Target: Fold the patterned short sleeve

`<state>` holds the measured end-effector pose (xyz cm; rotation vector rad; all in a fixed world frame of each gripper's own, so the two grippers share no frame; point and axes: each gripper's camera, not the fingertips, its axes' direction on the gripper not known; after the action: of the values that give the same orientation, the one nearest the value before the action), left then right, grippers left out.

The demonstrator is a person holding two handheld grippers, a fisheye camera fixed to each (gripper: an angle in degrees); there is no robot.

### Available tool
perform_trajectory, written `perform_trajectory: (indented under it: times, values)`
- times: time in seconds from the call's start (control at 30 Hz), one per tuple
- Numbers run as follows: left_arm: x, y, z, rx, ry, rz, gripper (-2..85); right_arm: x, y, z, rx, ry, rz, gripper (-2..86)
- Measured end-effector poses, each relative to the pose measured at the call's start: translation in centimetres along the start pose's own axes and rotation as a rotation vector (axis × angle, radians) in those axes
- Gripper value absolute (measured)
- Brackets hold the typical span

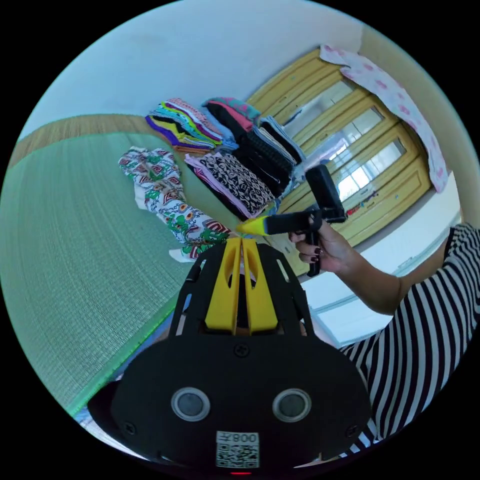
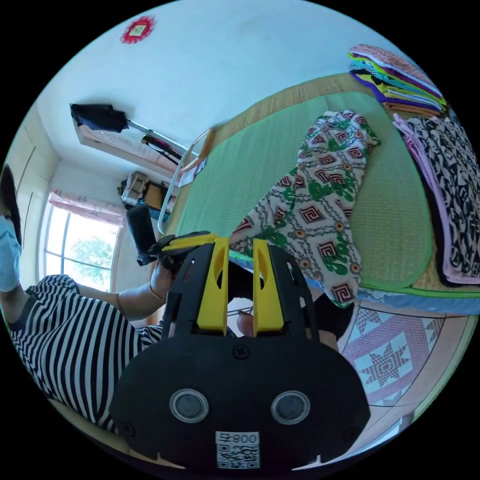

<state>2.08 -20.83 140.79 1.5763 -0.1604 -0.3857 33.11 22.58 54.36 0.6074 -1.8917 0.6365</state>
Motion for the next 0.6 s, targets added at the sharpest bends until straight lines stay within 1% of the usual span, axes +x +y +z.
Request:
perform_trajectory:
  times: [0.07,0.17,0.23,0.37,0.43,0.53,0.6]
  values:
    - [2.1,-0.5,0.4,-0.018,-0.01,0.048,0.2,0.4,-0.5,0.1,-0.005,-0.054,0.02,6.0]
    - [5.1,-1.4,1.4,-0.065,-0.04,0.11,0.2,0.7,-0.9,0.4,-0.071,-0.053,0.039,3.3]
    - [6.4,-2.0,1.8,-0.069,-0.02,0.131,0.3,1.5,-0.9,0.1,-0.105,-0.063,0.069,2.1]
    - [8.2,-3.6,2.3,-0.094,0.039,0.139,1.0,1.8,-0.7,-0.6,-0.143,-0.105,0.068,2.2]
    - [8.2,-4.2,1.5,-0.065,0.08,0.114,1.8,1.9,-0.4,-2.1,-0.135,-0.15,0.062,2.0]
    - [6.4,-5.3,-0.5,-0.001,0.117,0.016,4.4,1.9,0.2,-5.2,-0.09,-0.222,0.051,1.5]
    - [3.6,-6.4,-1.4,0.036,0.118,-0.105,6.7,1.6,0.5,-7.2,-0.06,-0.277,0.031,1.0]
